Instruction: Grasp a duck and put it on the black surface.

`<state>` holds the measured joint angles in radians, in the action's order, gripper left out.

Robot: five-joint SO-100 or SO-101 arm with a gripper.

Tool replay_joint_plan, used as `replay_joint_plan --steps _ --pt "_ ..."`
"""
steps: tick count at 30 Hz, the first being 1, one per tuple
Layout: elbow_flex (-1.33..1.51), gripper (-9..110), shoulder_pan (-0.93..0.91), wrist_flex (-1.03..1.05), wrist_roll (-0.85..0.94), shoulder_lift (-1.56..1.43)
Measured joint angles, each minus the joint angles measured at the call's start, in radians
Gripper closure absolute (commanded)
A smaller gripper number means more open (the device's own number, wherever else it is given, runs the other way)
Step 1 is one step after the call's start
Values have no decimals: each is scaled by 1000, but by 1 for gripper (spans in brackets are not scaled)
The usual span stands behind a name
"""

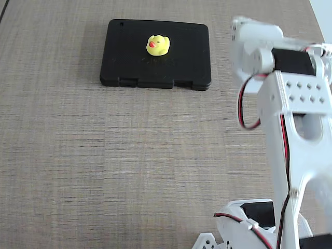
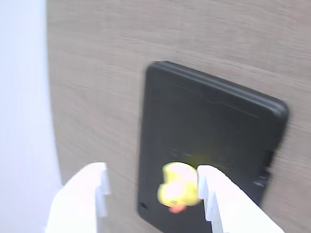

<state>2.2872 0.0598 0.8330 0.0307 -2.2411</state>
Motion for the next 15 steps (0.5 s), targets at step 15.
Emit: replay_joint_plan --steps 15 --pt "704 102 -18 0 0 -767"
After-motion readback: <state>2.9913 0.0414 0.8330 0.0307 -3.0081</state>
